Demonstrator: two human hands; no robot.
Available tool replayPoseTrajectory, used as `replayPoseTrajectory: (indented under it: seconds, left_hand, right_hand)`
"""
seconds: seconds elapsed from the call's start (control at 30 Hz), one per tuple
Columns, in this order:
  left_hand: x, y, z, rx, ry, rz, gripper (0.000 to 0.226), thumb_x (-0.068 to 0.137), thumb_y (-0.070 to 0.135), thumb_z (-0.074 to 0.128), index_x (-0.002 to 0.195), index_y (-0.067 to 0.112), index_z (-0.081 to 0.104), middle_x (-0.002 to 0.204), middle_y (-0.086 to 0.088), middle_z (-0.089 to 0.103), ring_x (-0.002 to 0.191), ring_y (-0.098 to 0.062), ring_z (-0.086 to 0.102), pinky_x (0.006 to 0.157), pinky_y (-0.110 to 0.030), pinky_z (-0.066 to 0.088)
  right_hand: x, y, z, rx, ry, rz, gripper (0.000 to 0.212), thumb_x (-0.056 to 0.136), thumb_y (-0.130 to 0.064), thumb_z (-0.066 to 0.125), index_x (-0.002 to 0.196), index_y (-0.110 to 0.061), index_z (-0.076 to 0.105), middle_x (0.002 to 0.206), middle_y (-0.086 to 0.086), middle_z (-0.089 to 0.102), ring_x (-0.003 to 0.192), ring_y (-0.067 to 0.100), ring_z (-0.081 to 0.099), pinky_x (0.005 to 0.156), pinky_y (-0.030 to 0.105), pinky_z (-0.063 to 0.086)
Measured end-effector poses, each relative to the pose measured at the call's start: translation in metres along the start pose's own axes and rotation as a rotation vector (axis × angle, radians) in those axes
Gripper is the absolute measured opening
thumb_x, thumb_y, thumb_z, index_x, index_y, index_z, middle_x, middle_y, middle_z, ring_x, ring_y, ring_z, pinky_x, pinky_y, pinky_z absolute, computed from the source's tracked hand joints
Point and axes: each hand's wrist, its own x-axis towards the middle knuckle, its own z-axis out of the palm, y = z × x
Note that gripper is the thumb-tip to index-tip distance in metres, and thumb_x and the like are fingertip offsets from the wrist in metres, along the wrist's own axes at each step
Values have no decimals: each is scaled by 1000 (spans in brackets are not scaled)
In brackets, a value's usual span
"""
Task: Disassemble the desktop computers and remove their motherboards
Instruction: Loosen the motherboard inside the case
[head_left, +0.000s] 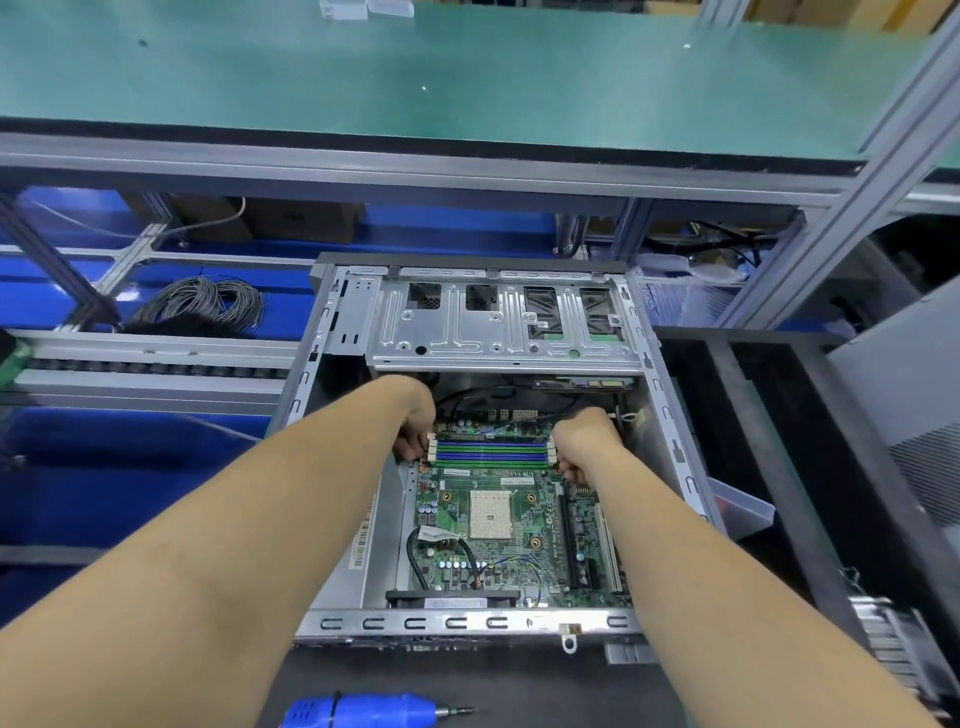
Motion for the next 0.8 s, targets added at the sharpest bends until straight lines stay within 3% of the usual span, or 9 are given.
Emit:
replayPoseTrajectory:
  seconds: [0.03, 0.13, 0.2, 0.27, 0.33, 0.43, 0.57, 0.67, 0.8]
  left_hand:
    - [-2, 1, 0, 11, 10, 9, 35, 108, 10, 37, 124, -11, 59, 112, -15, 68, 56, -14, 55, 58, -22, 51]
    - [-9, 4, 4, 77, 50, 14, 39, 108, 9, 30, 126, -14, 57, 85, -14, 68, 35, -13, 55, 45, -24, 47]
    - [-10, 7, 7, 117, 81, 32, 38, 105, 4, 28, 126, -15, 54, 95, -18, 71, 37, -16, 55, 38, -24, 47]
    - [-13, 10, 8, 175, 117, 70, 33, 102, 3, 30, 122, -12, 52, 103, -22, 71, 53, -22, 60, 46, -29, 53]
    - [-21, 12, 9, 316, 225, 115, 20, 97, 6, 39, 99, -3, 57, 86, -13, 69, 63, -25, 61, 65, -36, 57]
    - [-34, 19, 13, 643, 485, 240, 14, 86, 10, 52, 74, 18, 49, 72, 3, 55, 60, -16, 50, 62, -32, 47]
    - [-39, 28, 27, 766, 494, 328, 12, 83, 6, 57, 78, 15, 51, 75, 3, 56, 63, -19, 53, 59, -32, 46]
    - [-41, 30, 32, 829, 548, 354, 20, 86, -4, 60, 90, 15, 52, 80, 0, 53, 76, -26, 56, 65, -36, 46]
    - [-42, 31, 36, 817, 584, 360, 24, 87, -5, 59, 93, 17, 52, 84, -1, 52, 78, -27, 55, 67, -35, 45]
  right_hand:
    - [-1, 0, 0, -4, 0, -2, 20, 90, -5, 41, 76, 0, 54, 50, 11, 52, 33, 20, 44, 44, 25, 39]
    - [-4, -1, -1, -36, -3, -37, 20, 90, -6, 42, 75, 0, 55, 53, 13, 53, 40, 22, 47, 49, 28, 41]
    - [-8, -2, 0, -117, -6, -102, 17, 91, -7, 44, 79, -2, 56, 63, 14, 56, 49, 24, 50, 52, 30, 41]
    - [-13, -2, 0, -271, -7, -198, 10, 92, -9, 48, 91, -7, 57, 80, 11, 57, 59, 23, 49, 57, 27, 40]
    - [-18, -2, -1, -448, 24, -308, 14, 93, -11, 50, 105, -11, 58, 94, 9, 57, 73, 25, 54, 66, 28, 45]
    - [-27, 0, -5, -621, 85, -486, 21, 92, -8, 50, 107, -13, 63, 104, 10, 65, 83, 32, 59, 75, 37, 56]
    - [-33, -2, 0, -787, 71, -607, 27, 96, -11, 53, 120, -17, 64, 115, 13, 66, 98, 36, 64, 79, 43, 57]
    - [-31, -4, 1, -862, 76, -612, 23, 97, -10, 52, 114, -14, 66, 112, 15, 65, 96, 36, 64, 77, 41, 57]
    - [-30, -4, -2, -824, 101, -629, 22, 98, -12, 50, 109, -15, 69, 108, 14, 66, 92, 36, 63, 76, 40, 57]
